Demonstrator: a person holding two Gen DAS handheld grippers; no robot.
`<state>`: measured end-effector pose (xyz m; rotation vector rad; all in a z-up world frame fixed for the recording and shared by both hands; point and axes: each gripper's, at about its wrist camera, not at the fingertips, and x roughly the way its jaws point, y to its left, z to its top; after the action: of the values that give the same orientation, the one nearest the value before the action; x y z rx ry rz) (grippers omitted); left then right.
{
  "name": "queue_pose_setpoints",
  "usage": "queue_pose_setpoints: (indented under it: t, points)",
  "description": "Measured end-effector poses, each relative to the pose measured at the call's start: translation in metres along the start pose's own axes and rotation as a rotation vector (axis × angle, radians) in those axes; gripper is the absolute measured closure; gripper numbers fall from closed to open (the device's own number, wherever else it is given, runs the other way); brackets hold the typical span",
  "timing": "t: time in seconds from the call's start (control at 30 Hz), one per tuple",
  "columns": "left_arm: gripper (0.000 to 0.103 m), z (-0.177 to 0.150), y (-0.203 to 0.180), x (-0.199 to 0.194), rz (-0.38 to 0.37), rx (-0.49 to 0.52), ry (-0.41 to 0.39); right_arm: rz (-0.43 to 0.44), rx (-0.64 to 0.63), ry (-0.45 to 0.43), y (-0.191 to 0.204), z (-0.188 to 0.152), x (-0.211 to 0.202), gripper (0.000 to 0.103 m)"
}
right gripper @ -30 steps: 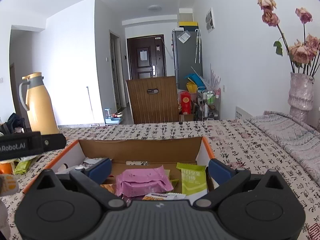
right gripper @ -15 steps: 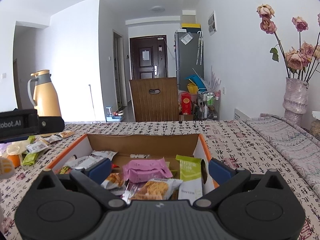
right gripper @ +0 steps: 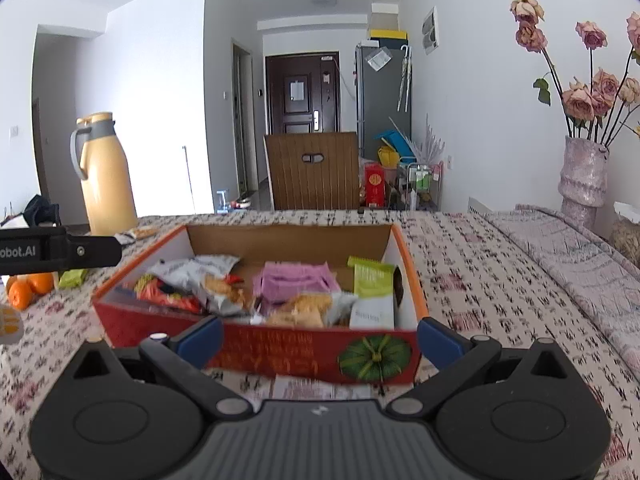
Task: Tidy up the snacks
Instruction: 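Move both tools back from the box toward the remaining snacks, then grasp the white snack packet on the sheet with the left tool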
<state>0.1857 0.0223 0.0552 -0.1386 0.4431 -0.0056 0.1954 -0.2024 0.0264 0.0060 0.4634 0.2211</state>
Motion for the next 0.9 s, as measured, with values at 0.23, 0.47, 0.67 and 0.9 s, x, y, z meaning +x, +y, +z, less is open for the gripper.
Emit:
queue_pose_setpoints:
  t: [0.23,0.47,0.67,0.9]
  points:
    - [0.0,-0.026,0.005,-0.004,0.002,0.024,0.072,-0.006,-0.005,0.055,-0.003,-0.023,-0.009,0.0]
    - [0.0,-0.054,0.005,-0.003,-0.013,0.065,0.171,-0.014,0.006,0.102,-0.007,-0.041,-0.015,0.0]
    - [0.0,-0.075,0.004,0.001,-0.02,0.088,0.254,-0.021,0.019,0.13,-0.012,-0.054,-0.02,0.0]
    - [0.0,-0.09,0.002,0.009,-0.018,0.101,0.327,-0.032,0.032,0.152,-0.015,-0.063,-0.023,0.0]
